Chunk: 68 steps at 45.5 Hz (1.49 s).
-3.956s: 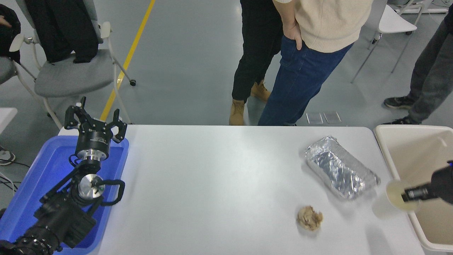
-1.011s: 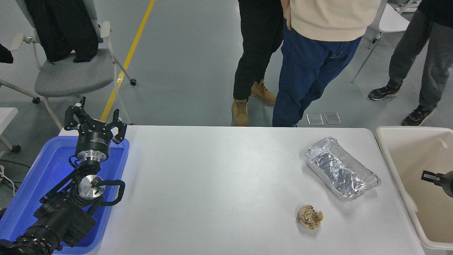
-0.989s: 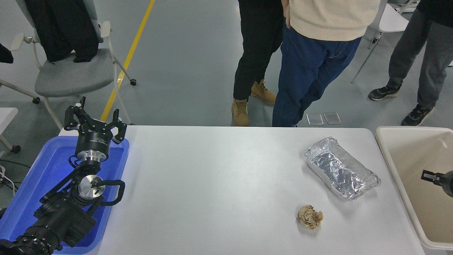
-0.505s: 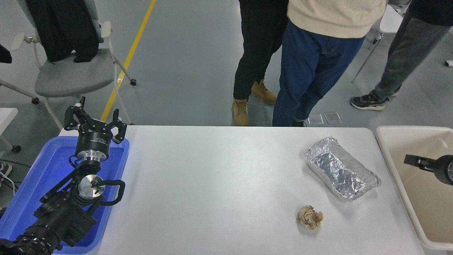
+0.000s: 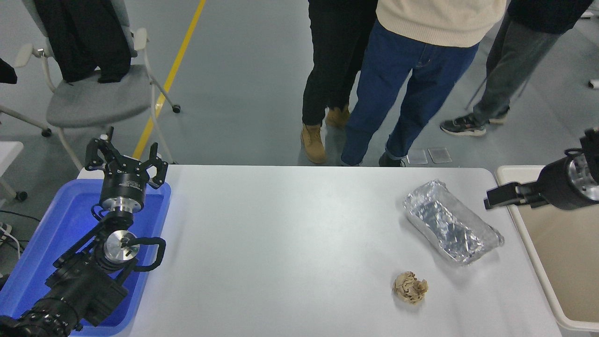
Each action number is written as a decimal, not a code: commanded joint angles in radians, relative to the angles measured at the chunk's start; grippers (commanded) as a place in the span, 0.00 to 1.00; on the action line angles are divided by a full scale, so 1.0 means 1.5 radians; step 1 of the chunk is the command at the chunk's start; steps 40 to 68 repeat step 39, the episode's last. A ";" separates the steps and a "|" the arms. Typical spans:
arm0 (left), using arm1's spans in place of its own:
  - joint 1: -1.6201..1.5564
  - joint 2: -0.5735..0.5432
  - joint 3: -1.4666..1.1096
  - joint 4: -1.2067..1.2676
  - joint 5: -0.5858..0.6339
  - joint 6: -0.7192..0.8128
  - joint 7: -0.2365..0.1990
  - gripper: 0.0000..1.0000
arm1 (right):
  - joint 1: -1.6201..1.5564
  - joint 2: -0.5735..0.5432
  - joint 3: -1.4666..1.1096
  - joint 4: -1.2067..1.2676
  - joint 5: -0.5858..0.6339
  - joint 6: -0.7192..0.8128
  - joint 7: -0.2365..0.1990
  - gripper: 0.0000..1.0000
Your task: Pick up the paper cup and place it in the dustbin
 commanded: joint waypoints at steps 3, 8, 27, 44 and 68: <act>0.002 0.001 0.000 0.001 0.000 0.000 0.000 0.99 | 0.181 0.101 -0.054 0.090 0.127 0.151 0.001 1.00; 0.002 0.000 -0.001 0.001 -0.001 0.000 0.000 0.99 | 0.228 0.154 -0.059 0.092 0.172 0.185 0.000 1.00; 0.002 0.001 -0.001 0.001 -0.001 0.000 0.000 0.99 | 0.379 0.203 -0.097 0.137 0.249 0.194 -0.001 1.00; 0.002 0.001 -0.001 0.001 -0.001 0.000 -0.001 0.99 | 0.391 0.195 -0.145 0.139 0.249 0.194 -0.001 1.00; 0.002 0.001 -0.001 0.001 -0.001 0.000 -0.001 0.99 | 0.391 0.195 -0.145 0.139 0.249 0.194 -0.001 1.00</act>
